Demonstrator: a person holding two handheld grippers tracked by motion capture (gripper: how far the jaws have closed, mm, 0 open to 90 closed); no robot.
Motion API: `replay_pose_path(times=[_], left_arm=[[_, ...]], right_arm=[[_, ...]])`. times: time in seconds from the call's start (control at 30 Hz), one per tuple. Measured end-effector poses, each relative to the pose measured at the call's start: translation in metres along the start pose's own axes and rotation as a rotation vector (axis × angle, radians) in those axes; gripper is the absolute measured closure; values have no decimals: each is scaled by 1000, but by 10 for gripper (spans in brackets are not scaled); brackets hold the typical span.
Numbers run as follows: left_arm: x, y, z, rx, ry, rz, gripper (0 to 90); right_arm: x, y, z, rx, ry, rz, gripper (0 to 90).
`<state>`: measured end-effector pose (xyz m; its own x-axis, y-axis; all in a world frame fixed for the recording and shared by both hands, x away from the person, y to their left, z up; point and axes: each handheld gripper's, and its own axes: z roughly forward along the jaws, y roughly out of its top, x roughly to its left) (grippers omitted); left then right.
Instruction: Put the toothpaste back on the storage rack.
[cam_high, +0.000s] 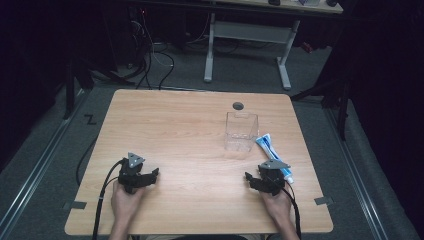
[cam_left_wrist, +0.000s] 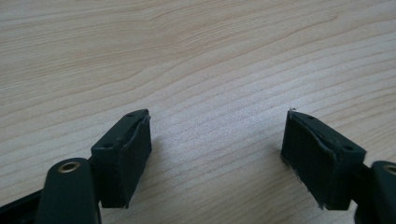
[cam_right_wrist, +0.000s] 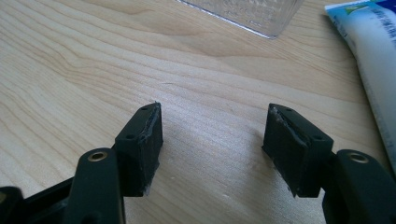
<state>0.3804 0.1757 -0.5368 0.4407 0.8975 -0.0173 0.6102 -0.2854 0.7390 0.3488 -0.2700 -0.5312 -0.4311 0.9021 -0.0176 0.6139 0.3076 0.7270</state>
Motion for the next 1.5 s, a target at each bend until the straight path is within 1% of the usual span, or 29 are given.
replay_pose_path(times=[0.33,0.7,0.77,0.93,1.2,1.27,1.33,1.5], left_arm=[[1,0,0,-3,-5,-7,246],[1,0,0,-4,-1,-11,248],[2,0,0,-3,-4,-13,247],[2,0,0,-4,-6,-16,247],[2,0,0,-5,-8,-18,247],[2,0,-1,-4,-7,-17,247],[2,0,0,-5,-8,-18,247],[2,0,-1,-4,-7,-16,247]], right_arm=[[0,0,0,1,-3,3,373],[1,0,0,1,-6,6,373],[1,0,0,3,-5,3,352],[0,0,0,4,0,3,351],[-1,0,-3,18,-12,3,352],[-1,-1,-7,8,-4,14,361],[-1,-1,-9,-1,-5,12,363],[-1,-2,-15,-17,-3,24,366]])
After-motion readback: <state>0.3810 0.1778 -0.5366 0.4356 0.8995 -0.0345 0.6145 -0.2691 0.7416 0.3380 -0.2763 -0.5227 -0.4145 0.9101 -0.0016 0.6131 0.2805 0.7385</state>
